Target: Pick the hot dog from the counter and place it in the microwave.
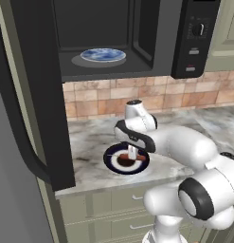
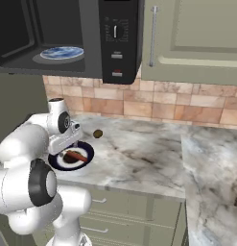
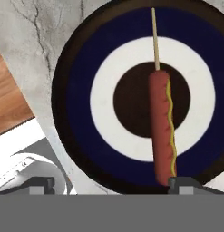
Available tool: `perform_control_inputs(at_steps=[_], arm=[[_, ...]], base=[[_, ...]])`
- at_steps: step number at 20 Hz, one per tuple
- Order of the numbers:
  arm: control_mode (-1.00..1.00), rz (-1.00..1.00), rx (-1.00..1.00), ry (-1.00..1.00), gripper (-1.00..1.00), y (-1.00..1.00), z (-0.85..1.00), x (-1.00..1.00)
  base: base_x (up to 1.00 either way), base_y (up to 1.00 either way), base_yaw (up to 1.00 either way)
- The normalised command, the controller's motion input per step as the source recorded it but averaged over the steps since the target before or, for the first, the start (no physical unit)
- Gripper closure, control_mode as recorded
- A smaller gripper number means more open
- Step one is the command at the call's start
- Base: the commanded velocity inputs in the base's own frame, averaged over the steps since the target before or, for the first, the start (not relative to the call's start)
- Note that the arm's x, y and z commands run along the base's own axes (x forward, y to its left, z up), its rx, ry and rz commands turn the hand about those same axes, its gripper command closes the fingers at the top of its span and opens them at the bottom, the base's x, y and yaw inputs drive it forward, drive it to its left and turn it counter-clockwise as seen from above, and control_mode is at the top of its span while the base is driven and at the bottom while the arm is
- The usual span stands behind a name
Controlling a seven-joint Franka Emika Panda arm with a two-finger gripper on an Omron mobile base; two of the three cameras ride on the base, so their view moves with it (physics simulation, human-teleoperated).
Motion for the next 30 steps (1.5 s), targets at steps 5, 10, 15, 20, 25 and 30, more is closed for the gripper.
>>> perform_control_inputs(at_steps=[5,10,15,20,25,30], arm=[[-1.0,0.0,-0.07,0.02,-1.0,0.13,-0.15,0.3],[-1.0,0.0,-0.06,0.0,-1.0,0.02,-0.29,0.21],[-1.0,0.0,-0.02,0.0,-1.0,0.0,-0.25,0.19],[-1.0,0.0,0.0,0.0,-1.0,0.0,-0.2,0.01],[-1.0,0.0,0.0,0.0,-1.0,0.0,-0.24,0.01],[-1.0,0.0,0.0,0.0,-1.0,0.0,-0.38,0.03]], base=[[0.0,0.0,0.0],[0.0,0.0,0.0],[0.0,0.0,0.0],[0.0,0.0,0.0],[0.0,0.0,0.0],[0.0,0.0,0.0]])
